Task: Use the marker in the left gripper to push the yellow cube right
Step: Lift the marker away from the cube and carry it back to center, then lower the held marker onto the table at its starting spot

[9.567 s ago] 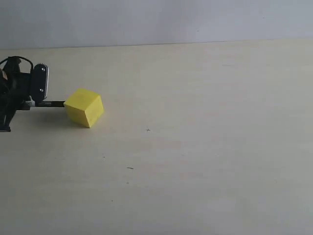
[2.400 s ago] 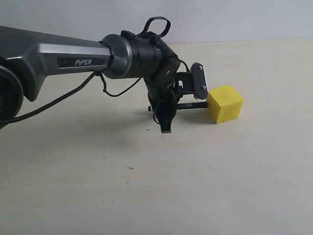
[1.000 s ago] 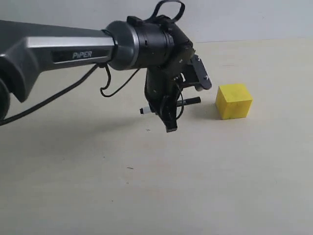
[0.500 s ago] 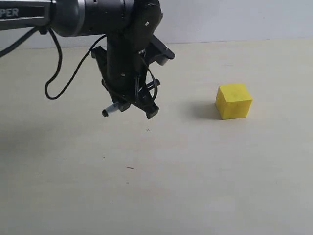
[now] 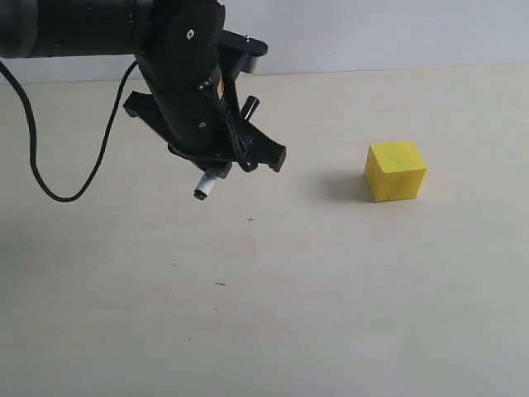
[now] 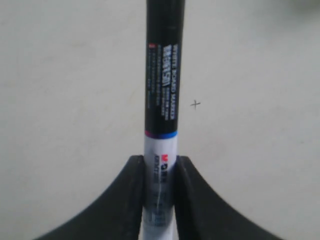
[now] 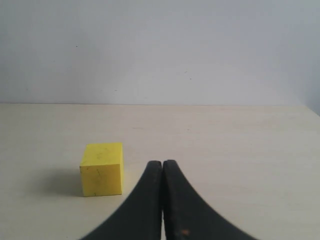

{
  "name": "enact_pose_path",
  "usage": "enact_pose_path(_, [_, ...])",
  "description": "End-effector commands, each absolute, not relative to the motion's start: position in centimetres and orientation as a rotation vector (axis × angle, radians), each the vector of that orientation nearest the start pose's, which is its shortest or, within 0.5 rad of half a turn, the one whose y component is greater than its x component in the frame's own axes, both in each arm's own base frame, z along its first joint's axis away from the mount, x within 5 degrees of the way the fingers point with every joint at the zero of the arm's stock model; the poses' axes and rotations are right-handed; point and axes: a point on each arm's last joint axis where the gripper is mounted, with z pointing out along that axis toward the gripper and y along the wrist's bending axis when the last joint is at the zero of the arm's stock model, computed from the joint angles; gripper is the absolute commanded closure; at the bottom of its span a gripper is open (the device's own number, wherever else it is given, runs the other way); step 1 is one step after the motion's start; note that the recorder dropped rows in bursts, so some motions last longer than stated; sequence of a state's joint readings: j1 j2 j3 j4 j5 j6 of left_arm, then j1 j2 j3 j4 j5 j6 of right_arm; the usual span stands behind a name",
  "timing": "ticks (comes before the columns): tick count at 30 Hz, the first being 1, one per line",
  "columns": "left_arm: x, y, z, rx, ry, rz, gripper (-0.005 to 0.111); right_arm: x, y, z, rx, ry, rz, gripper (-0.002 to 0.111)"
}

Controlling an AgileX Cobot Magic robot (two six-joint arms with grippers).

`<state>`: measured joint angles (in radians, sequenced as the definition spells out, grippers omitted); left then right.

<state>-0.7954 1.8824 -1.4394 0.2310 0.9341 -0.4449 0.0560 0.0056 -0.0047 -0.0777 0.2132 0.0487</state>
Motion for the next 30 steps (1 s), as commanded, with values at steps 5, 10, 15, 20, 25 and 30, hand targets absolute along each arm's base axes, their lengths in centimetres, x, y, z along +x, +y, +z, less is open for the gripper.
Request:
enact_pose_path(5, [28.4,-27.6,22.4,0.279,2.8,-0.181,0.107,5.6,0.1,19.5,-0.053,1.681,0.008,0.108])
enact_pose_path(10, [28.3,-27.6,21.0,0.1,2.876,-0.159,0.107,5.6,0.1,19.5,-0.053,1.681,0.008,0.108])
enact_pose_path(15, [28.3,-28.3,18.6,0.075,2.948,-0.147,0.107,5.6,0.1,19.5,-0.053,1.681,0.008,0.108])
enact_pose_path(20, [28.3,-28.8,16.3,0.044,3.011,-0.127,0.107,5.6,0.1,19.5,-0.053,1.681,0.008,0.108])
enact_pose_path(25, [28.4,-29.1,14.6,0.006,3.042,-0.133,0.107,5.6,0.1,19.5,-0.053,1.681,0.008,0.108])
enact_pose_path(30, [28.5,-29.4,13.7,-0.033,3.047,-0.155,0.107,5.6,0.1,19.5,-0.053,1.681,0.008,0.108])
